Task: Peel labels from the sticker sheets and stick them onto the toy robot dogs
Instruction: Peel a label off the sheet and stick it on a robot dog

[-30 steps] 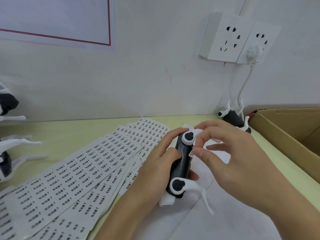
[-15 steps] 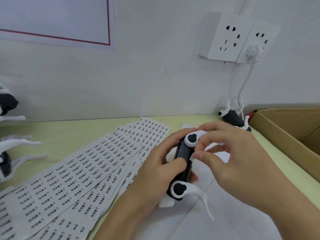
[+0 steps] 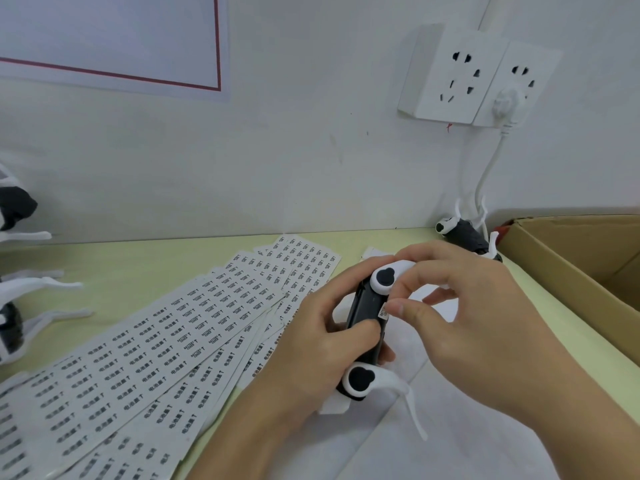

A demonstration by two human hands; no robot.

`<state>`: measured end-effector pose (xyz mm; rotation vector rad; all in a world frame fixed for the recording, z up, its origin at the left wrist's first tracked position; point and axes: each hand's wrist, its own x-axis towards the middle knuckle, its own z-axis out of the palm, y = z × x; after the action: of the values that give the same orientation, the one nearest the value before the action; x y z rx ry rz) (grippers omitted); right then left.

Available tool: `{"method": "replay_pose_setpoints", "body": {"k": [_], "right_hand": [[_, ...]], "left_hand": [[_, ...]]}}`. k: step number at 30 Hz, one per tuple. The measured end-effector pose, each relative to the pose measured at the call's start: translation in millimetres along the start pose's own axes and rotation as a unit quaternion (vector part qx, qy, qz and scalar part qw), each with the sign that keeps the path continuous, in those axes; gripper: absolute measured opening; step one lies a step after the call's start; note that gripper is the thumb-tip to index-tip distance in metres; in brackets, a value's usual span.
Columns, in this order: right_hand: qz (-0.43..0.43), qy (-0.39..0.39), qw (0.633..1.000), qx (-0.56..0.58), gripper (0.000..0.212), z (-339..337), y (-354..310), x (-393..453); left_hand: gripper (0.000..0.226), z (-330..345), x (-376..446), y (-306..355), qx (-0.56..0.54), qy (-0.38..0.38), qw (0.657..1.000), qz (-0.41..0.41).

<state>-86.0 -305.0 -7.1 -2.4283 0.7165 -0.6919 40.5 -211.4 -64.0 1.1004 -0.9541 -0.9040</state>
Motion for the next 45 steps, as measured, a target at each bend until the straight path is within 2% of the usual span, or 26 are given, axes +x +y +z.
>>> {"method": "replay_pose_setpoints", "body": {"k": [38,45], "right_hand": [[-0.003,0.045,0.999,0.001,0.026,7.0,1.3,0.8],[-0.002,0.054,0.999,0.0,0.023,10.1,2.7,0.3]], "left_hand": [[0.049,0.7,1.4,-4.4,0.014,0.019,1.0,0.009],[0.047,0.9,1.0,-4.6,-0.01,0.013,1.0,0.014]]}}
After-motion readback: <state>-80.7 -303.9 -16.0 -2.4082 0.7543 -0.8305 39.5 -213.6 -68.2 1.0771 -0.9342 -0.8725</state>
